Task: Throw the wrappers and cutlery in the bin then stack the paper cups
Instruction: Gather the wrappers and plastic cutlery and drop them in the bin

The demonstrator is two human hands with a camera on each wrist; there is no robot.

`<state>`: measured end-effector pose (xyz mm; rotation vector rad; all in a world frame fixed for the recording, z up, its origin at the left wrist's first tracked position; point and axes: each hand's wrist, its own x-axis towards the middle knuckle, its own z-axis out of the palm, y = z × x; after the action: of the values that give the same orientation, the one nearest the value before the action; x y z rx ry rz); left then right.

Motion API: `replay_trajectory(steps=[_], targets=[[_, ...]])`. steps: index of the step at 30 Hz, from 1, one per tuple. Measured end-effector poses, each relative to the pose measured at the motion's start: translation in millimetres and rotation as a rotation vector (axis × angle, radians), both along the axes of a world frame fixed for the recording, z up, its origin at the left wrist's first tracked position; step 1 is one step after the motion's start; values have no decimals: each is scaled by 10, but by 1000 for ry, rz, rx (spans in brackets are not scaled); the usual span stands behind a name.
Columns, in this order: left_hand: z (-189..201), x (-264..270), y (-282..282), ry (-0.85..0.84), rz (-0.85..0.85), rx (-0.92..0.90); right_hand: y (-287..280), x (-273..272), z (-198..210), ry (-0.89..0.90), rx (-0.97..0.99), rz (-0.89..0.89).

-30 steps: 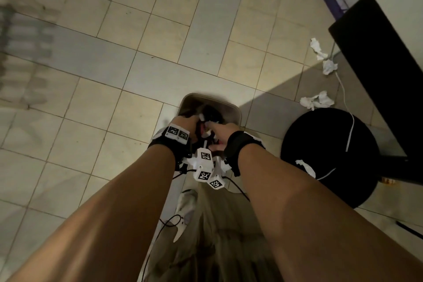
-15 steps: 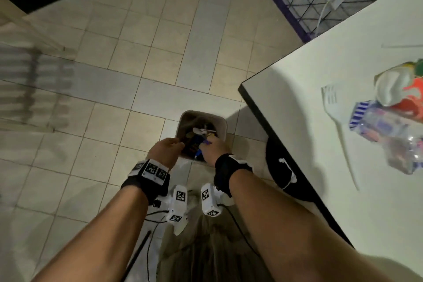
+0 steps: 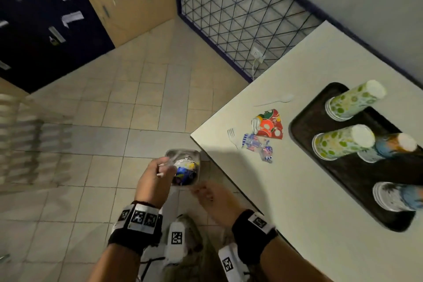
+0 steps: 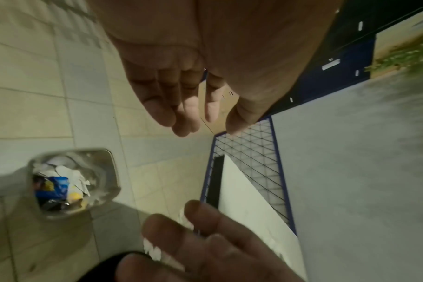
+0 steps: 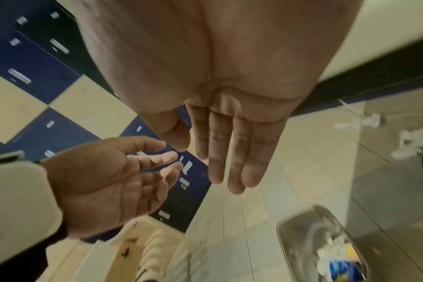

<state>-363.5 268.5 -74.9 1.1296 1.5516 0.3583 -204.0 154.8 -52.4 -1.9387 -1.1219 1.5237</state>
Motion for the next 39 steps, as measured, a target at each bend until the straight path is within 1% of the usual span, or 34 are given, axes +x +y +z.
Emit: replay_trajectory(steps=[3, 7, 9, 12, 14, 17, 21, 24, 27, 31, 34, 35, 37, 39], targets=[[233, 320, -42, -41, -119, -7, -97, 369, 347, -36, 126, -140], [502, 853, -103, -48, -282, -78, -169, 925, 541, -157, 215, -359], [492, 1106, -122, 18, -378, -58, -169, 1202, 605, -206, 196, -441], [415, 1415, -129, 212, -511, -6, -154, 1565, 641, -346, 208, -481], [359, 1601, -138, 301, -555, 14, -85, 1761, 630, -470, 198, -438], [299, 1828, -147, 434, -602, 55, 29, 1897, 550, -589, 150, -278], [225, 1992, -159, 589, -650, 103, 75, 1836, 185, -677, 136, -59], [226, 2023, -145, 618, -640, 91, 50, 1774, 49, -718, 38, 60], [218, 1996, -147, 600, -636, 56, -19, 1778, -21, -703, 32, 104], [255, 1924, -148, 478, -589, 34, -151, 1795, -66, -670, 76, 75], [270, 1903, -111, 389, -455, -22, -227, 1809, -38, -599, 153, 0], [283, 1914, -104, 323, -391, -56, -240, 1804, -5, -561, 184, -52], [347, 1959, -95, 131, -263, -150, -240, 1783, 43, -501, 284, -169], [407, 2042, -69, 15, -225, -223, -202, 1738, 120, -466, 372, -240]])
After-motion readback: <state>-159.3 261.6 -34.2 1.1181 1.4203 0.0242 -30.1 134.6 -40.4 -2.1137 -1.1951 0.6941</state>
